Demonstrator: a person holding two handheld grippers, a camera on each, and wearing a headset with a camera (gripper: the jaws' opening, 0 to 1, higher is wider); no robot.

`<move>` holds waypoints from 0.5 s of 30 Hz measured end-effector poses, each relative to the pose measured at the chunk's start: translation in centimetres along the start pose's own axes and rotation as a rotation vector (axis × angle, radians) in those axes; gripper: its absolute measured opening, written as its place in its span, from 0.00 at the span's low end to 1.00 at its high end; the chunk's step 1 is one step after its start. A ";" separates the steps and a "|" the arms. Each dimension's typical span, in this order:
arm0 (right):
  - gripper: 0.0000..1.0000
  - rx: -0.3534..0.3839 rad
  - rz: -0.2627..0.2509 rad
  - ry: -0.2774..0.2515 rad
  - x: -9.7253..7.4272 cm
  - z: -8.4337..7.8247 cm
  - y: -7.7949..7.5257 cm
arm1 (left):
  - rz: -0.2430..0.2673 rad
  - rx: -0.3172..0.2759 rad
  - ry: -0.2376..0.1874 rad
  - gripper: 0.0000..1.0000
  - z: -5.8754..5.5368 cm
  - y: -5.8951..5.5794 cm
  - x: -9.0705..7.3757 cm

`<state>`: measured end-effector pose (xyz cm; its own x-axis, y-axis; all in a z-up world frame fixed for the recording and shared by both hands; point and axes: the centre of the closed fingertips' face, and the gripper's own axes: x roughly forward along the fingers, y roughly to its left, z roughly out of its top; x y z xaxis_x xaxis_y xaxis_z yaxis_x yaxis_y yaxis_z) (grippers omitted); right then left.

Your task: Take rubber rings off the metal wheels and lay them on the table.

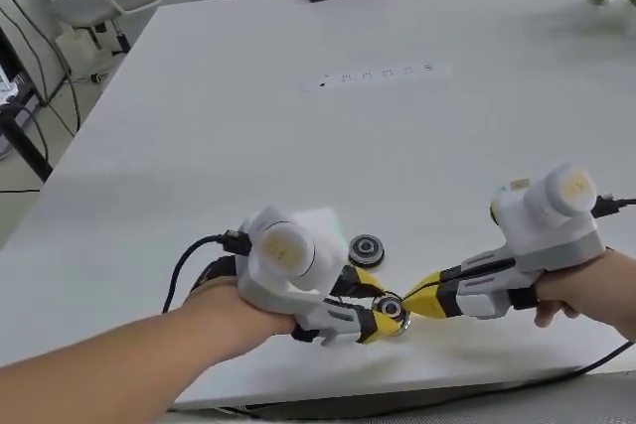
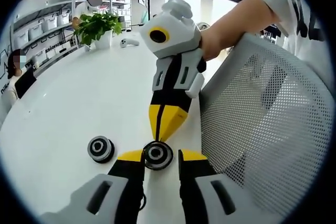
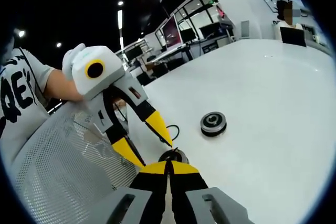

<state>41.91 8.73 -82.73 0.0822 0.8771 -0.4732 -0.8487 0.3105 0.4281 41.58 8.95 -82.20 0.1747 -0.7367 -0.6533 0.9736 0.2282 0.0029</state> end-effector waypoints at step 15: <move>0.00 -0.002 0.019 -0.001 0.0 0.2 0.7 | 0.007 -0.030 -0.041 0.39 0.6 0.0 -2.7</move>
<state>41.40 9.07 -82.25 0.0668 0.8830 -0.4647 -0.8513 0.2933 0.4350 41.17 10.53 -79.98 0.1882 -0.7600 -0.6221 0.9675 0.2524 -0.0156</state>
